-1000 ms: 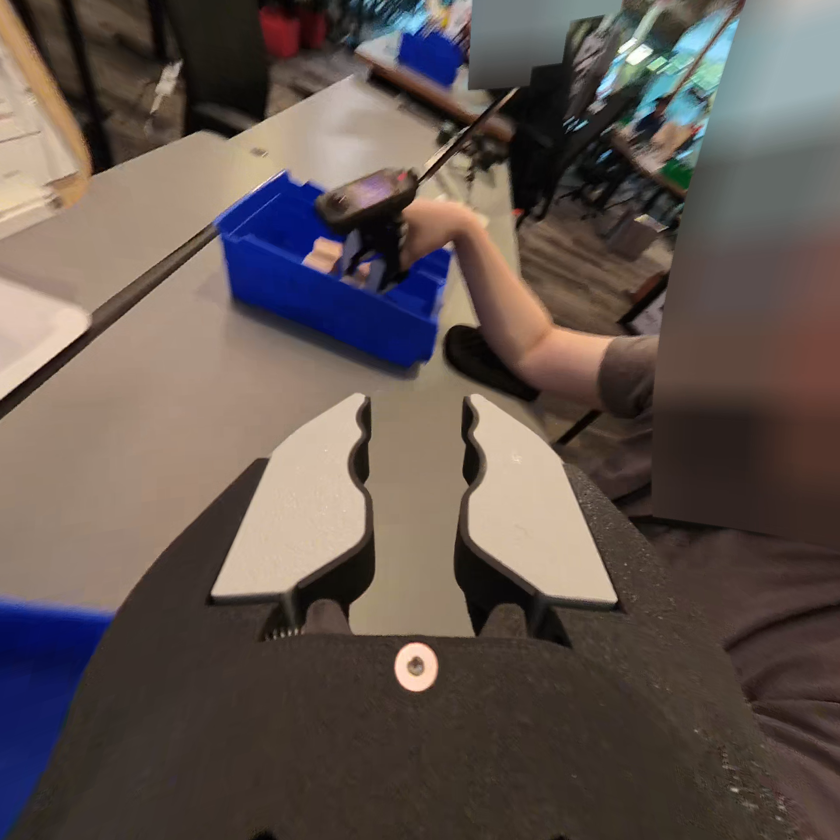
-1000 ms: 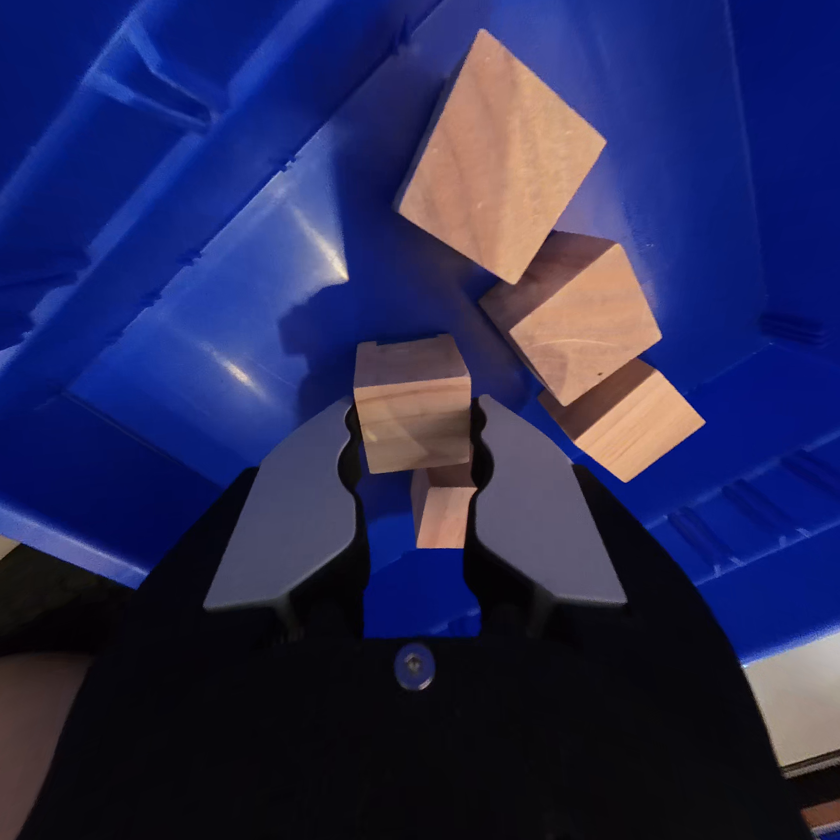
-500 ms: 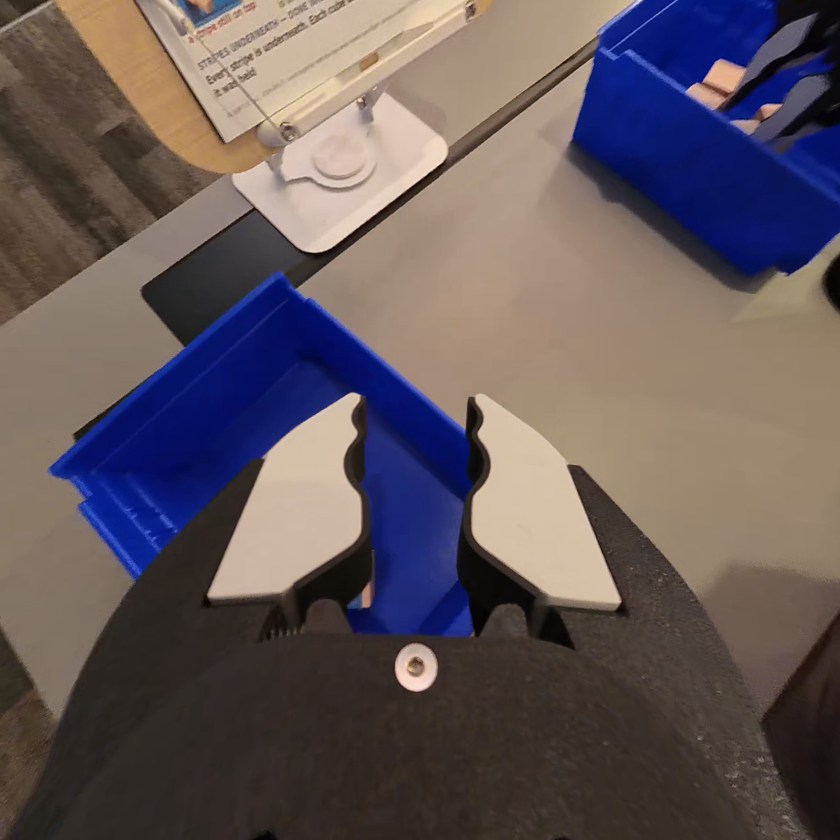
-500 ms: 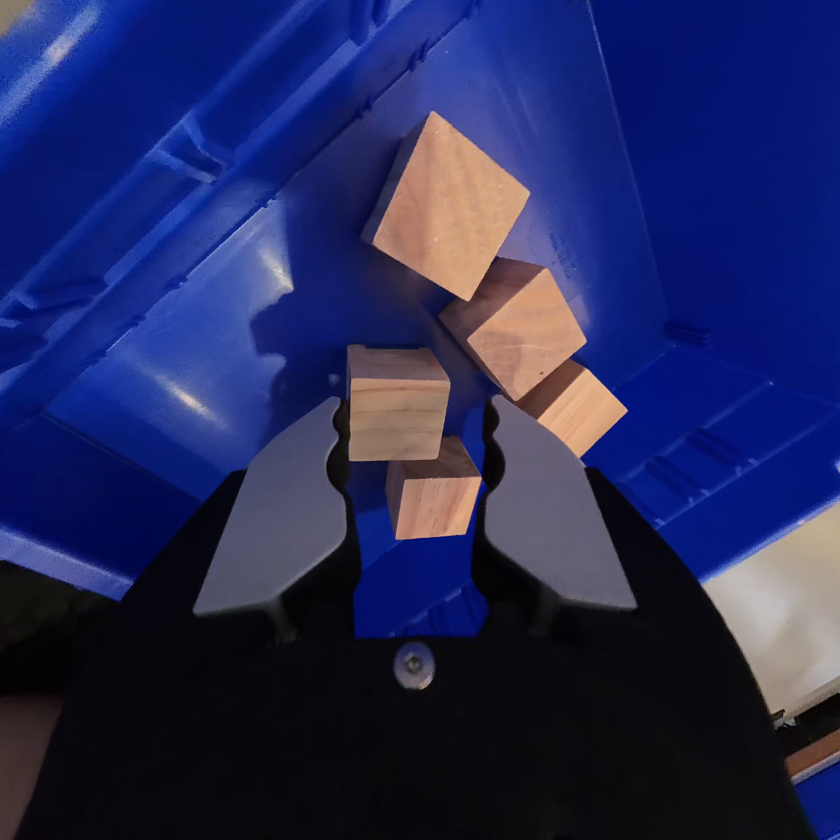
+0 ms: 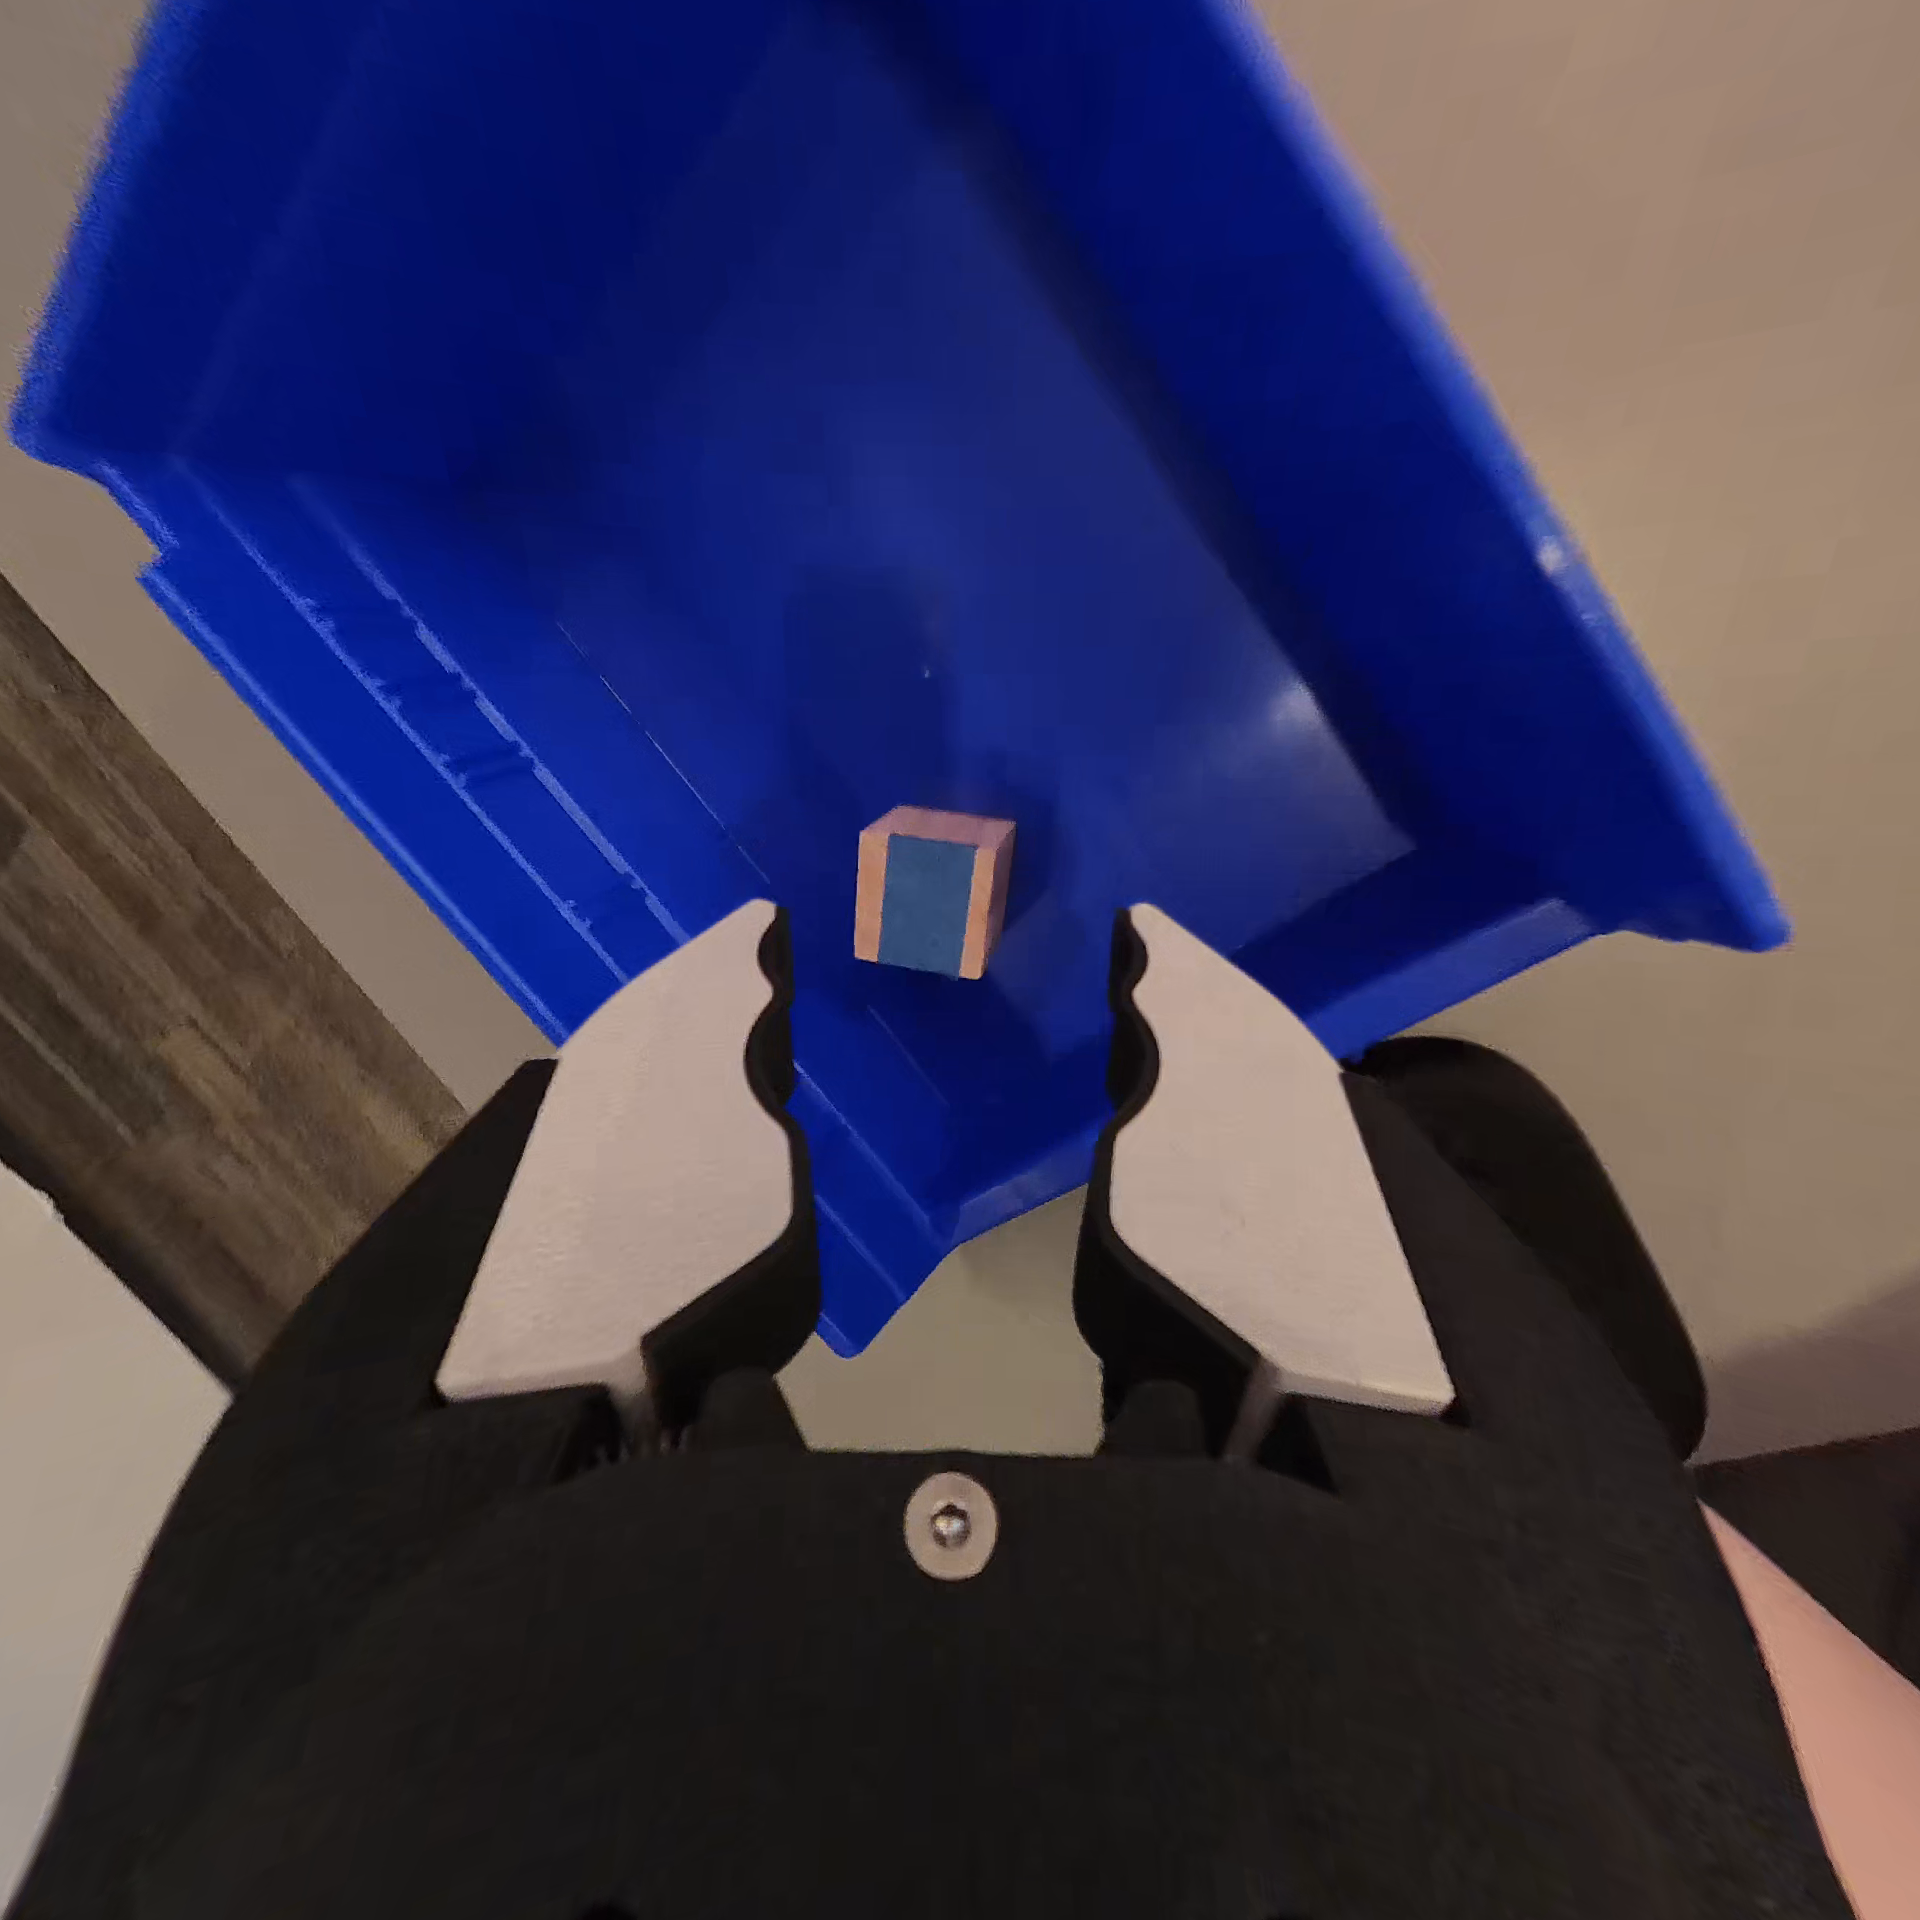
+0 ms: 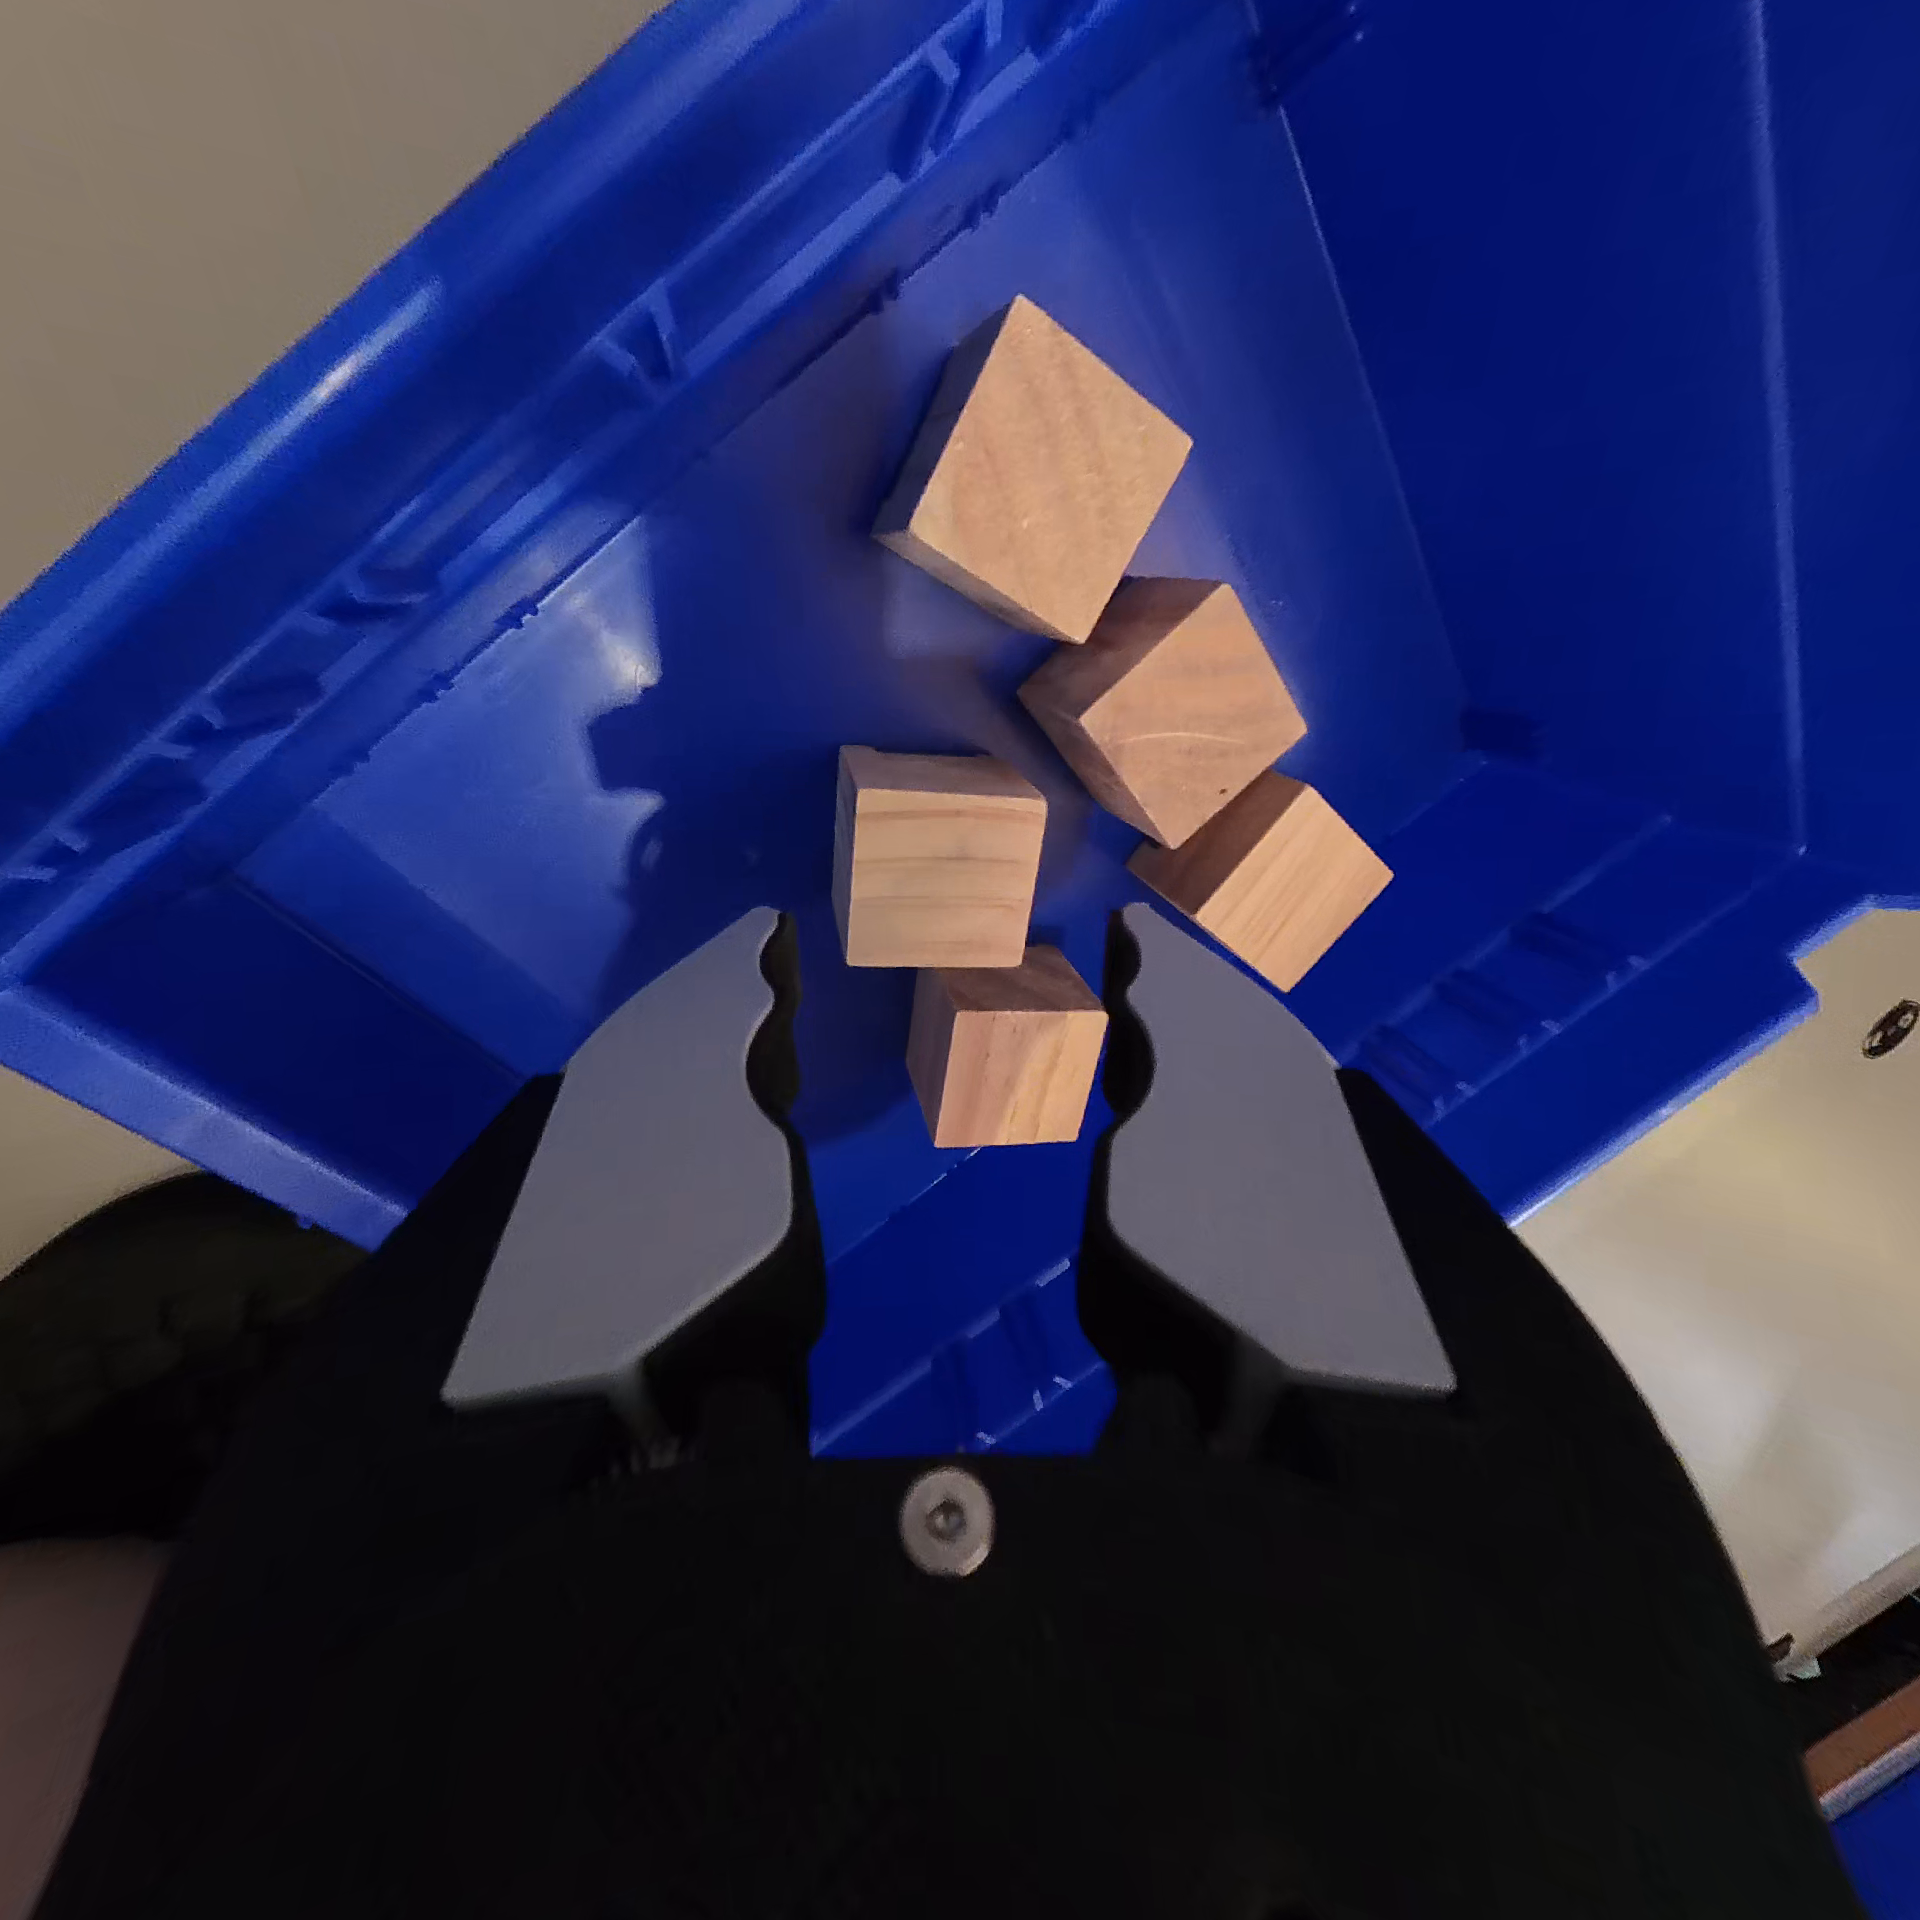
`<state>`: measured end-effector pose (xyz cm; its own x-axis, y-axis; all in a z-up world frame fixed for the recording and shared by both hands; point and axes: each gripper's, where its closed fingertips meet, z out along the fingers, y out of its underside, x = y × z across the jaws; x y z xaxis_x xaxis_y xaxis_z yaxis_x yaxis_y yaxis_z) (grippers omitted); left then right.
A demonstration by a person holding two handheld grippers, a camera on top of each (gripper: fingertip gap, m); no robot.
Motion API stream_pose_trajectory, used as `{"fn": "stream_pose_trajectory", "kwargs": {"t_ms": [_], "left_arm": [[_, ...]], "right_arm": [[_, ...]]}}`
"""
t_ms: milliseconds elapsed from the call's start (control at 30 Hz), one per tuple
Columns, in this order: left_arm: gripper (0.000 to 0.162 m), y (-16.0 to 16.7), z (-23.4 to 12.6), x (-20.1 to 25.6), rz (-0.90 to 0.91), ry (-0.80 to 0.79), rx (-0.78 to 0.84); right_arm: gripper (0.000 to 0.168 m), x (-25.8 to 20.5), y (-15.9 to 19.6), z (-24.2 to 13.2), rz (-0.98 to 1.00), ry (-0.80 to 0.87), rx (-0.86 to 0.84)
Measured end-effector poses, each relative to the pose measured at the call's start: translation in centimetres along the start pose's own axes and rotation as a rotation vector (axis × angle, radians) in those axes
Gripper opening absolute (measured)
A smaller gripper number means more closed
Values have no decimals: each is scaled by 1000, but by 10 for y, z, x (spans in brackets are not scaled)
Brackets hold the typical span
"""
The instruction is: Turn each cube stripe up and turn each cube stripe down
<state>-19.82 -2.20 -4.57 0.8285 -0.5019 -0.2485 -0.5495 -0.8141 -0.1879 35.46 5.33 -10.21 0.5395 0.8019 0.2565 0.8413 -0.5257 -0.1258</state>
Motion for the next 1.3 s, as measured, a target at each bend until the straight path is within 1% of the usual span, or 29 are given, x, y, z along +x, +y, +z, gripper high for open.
{"fn": "stream_pose_trajectory", "kwargs": {"t_ms": [100, 167, 200, 267, 300, 400, 433, 500, 800, 833, 867, 967, 1300], "left_arm": [[58, 20, 23, 1, -48, 57, -147], [63, 30, 37, -2, -55, 81, -222], [61, 33, 43, -1, -59, 103, -245], [66, 36, 53, -5, -66, 114, -274], [63, 37, 56, -6, -72, 123, -281], [62, 39, 65, -5, -86, 156, -304], [58, 42, 68, -5, -92, 162, -323], [58, 47, 74, -5, -99, 175, -355], [56, 47, 87, -6, -123, 213, -374], [48, 47, 87, -2, -133, 241, -375], [47, 47, 87, 0, -152, 260, -378], [47, 47, 86, 0, -185, 280, -385], [46, 49, 86, 1, -151, 268, -418]], "right_arm": [[59, 0, 2, 0, 1, -1, -3], [59, 0, 2, 0, -1, 0, -4], [59, 0, 2, 0, -4, 1, -4], [59, -1, 2, 0, -9, 0, -5], [59, -1, 2, -1, -10, 3, -6], [59, 0, 2, -3, -8, 9, 1], [59, 1, 2, -3, -6, 10, 2], [59, 1, 3, -4, -4, 9, 3], [59, -2, 3, -3, -14, 1, -5], [59, -2, 3, -3, -14, -2, -5], [59, -2, 3, -3, -15, -4, -6], [59, -3, 3, -2, -17, -5, -12], [59, -4, 3, -1, -23, -7, -24]]}}
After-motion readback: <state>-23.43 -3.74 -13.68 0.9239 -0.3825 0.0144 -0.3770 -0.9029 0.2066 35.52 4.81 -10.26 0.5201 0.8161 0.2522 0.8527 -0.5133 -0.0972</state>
